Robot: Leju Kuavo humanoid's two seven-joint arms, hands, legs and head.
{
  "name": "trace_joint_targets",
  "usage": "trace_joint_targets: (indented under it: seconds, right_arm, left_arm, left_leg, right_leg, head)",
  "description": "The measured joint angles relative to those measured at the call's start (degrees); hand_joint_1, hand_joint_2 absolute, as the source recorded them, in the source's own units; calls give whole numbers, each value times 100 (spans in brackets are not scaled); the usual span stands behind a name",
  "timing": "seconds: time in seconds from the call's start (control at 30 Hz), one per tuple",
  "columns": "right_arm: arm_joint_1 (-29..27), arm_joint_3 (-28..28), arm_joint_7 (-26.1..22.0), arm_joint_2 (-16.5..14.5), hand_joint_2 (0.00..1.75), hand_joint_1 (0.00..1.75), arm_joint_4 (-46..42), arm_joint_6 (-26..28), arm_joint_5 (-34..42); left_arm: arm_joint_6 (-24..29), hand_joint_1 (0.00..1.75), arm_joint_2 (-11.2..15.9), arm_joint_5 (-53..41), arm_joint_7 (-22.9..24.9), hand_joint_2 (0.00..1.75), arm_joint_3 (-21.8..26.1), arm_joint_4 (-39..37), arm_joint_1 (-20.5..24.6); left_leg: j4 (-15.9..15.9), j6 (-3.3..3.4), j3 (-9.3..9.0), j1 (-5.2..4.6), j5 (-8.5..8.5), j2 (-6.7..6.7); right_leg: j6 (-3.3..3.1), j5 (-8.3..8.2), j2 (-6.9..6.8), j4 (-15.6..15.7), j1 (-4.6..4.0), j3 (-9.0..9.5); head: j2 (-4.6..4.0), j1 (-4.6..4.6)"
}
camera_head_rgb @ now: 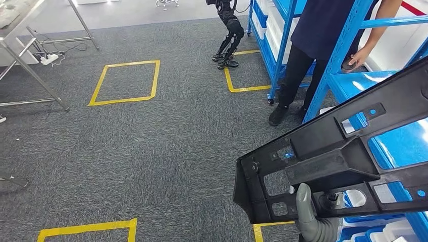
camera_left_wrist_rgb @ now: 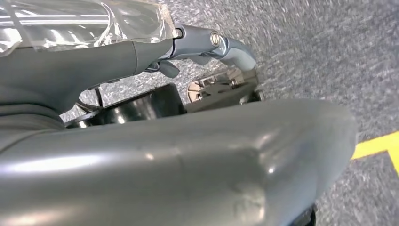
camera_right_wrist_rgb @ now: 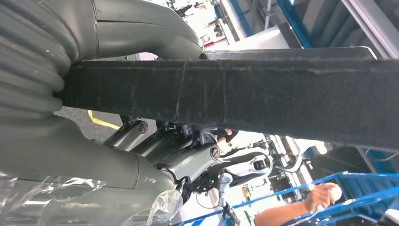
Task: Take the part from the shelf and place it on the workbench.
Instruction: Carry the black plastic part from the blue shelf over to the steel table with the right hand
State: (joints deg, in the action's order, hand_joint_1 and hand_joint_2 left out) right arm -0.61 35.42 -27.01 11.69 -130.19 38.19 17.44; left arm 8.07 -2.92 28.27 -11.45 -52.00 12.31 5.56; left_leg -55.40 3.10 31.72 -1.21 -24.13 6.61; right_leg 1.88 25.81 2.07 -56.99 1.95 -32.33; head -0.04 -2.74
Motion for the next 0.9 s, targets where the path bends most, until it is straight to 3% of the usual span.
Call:
trace_joint_targets:
  seconds: [0.07,0.1,0.17,0.2,0.23,0.27,0.37,0.43,0.5,0.57,0.63,0.7,0.73,0.77,0.83,0.9]
  right_arm:
    - [-21,-22,1,7,175,175,-30,-1,2]
    - [-30,-31,1,12,175,175,-44,-1,2]
    - [-42,-42,-1,18,175,175,-64,-1,2]
    - [-45,-45,0,21,175,175,-68,-1,2]
    - [-47,-48,0,22,175,175,-72,-1,2]
    - [-49,-51,0,24,175,175,-79,-1,2]
    - [-56,-63,-1,28,175,175,-121,-1,2]
    - [-62,-75,1,30,175,175,-140,1,2]
    - [-70,-93,2,32,175,175,-157,1,2]
    - [-86,-113,0,42,175,175,-177,2,-1]
    - [-114,-130,0,56,175,175,-194,13,-2]
    - [-147,-140,4,69,175,175,-203,28,1]
    - [-159,-144,7,75,175,175,-205,33,3]
    - [-167,-146,7,80,175,175,-209,37,2]
    - [-173,-152,7,86,175,175,-219,38,2]
    - [-175,-157,7,89,175,175,-231,38,2]
  left_arm:
    - [1,0,2,9,-1,0,0,0,-3]
    - [1,0,1,14,-3,0,0,0,2]
    - [1,0,-2,18,-10,0,0,0,17]
    - [2,0,-4,18,-14,0,0,0,19]
    - [2,0,-5,18,-17,0,0,0,17]
    - [2,0,-5,16,-17,0,0,0,12]
    - [2,0,-5,6,-17,0,0,0,16]
    - [2,0,-4,-5,-20,0,0,0,29]
    - [5,0,-4,-16,-20,0,0,0,9]
    - [14,0,-2,-28,-18,0,-1,-1,-6]
    - [17,0,-8,-36,-14,0,-1,-2,12]
    - [15,0,-26,-39,-11,0,-2,-2,21]
    - [15,0,-34,-41,-11,0,-2,-2,15]
    - [16,0,-38,-41,-10,0,-2,-2,7]
    - [16,0,-41,-43,-9,0,-2,-2,2]
    - [17,0,-44,-43,-4,0,-2,-2,10]
  left_leg:
    - [-383,-60,173,18,-200,-251]
    - [-757,-92,360,28,-380,-413]
    - [-1566,-129,796,67,-695,-550]
    - [-1784,-130,926,80,-737,-569]
    - [-1764,-120,934,85,-671,-579]
    - [-1501,-98,814,80,-514,-607]
    - [-269,-2,211,-4,-14,-954]
    - [4,24,97,-66,43,-1054]
    - [74,51,53,-73,72,-925]
    - [173,103,-43,-39,122,-788]
    - [202,147,-93,-17,136,-660]
    - [198,164,-107,-15,125,-504]
    - [194,163,-118,-11,114,-416]
    - [188,153,-137,-2,100,-327]
    - [154,105,-169,14,53,-167]
    - [97,44,-152,10,-19,-51]
  right_leg:
    - [-56,9,-122,7,-10,25]
    - [-75,18,-182,10,-24,34]
    - [-98,42,-320,9,-42,42]
    - [-103,57,-394,9,-49,51]
    - [-104,72,-465,9,-55,65]
    - [-101,89,-536,10,-59,87]
    - [-57,150,-724,13,-71,166]
    - [1,189,-830,24,-65,203]
    - [67,228,-896,39,-40,263]
    - [103,390,-671,-196,-34,211]
    - [104,719,-335,-902,-44,-144]
    - [113,906,-227,-1579,-50,-569]
    - [119,834,-215,-1642,-50,-662]
    - [126,649,-205,-1459,-46,-631]
    - [155,163,-36,-637,-11,-328]
    - [143,-82,141,-50,14,-89]
  head:
    - [0,-10]
    - [0,-16]
    - [0,-19]
    - [0,-19]
    - [0,-19]
    - [0,-19]
    - [0,-19]
    - [0,-18]
    - [1,-18]
    - [0,-15]
    - [-1,-6]
    - [0,3]
    - [0,3]
    - [0,3]
    - [0,3]
    - [0,4]
